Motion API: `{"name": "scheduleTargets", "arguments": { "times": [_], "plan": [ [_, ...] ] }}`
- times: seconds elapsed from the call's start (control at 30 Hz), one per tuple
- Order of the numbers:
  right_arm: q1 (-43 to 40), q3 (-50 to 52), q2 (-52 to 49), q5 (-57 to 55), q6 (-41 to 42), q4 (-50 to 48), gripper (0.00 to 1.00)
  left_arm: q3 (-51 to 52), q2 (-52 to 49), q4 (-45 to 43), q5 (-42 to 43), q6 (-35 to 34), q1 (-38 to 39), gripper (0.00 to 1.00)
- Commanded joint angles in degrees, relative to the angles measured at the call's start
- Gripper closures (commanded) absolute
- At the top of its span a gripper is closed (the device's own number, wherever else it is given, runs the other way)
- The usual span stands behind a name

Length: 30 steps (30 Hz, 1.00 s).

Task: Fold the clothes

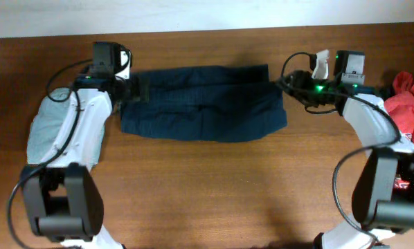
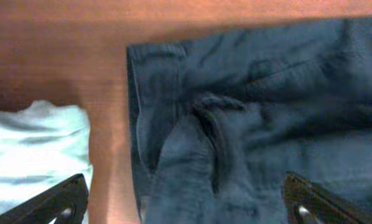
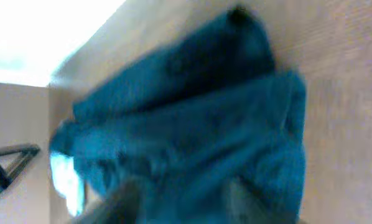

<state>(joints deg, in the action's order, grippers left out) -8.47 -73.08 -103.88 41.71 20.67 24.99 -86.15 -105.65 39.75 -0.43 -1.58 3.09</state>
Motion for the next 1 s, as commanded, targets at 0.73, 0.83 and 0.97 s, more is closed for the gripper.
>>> {"name": "scheduleTargets", "arguments": {
  "times": [0.73,0.83,0.97],
  "plan": [
    [20.52,-1.07,-15.72,-22.91,-0.22,3.61,0.96,-1.64,-13.05,-7.15,4.59,28.22,12.13,0.99],
    [20.52,-1.07,-16.20,-23.04,-0.26,3.96,0.96,-1.64,-14.25,-13.81,-4.04,24.79,11.78,0.99],
    [20.50,-1.07,-16.20,-24.52,-0.26,5.62,0.96,-1.66,-15.39,-20.44,-14.23,16.65,9.25,0.93]
  ]
}}
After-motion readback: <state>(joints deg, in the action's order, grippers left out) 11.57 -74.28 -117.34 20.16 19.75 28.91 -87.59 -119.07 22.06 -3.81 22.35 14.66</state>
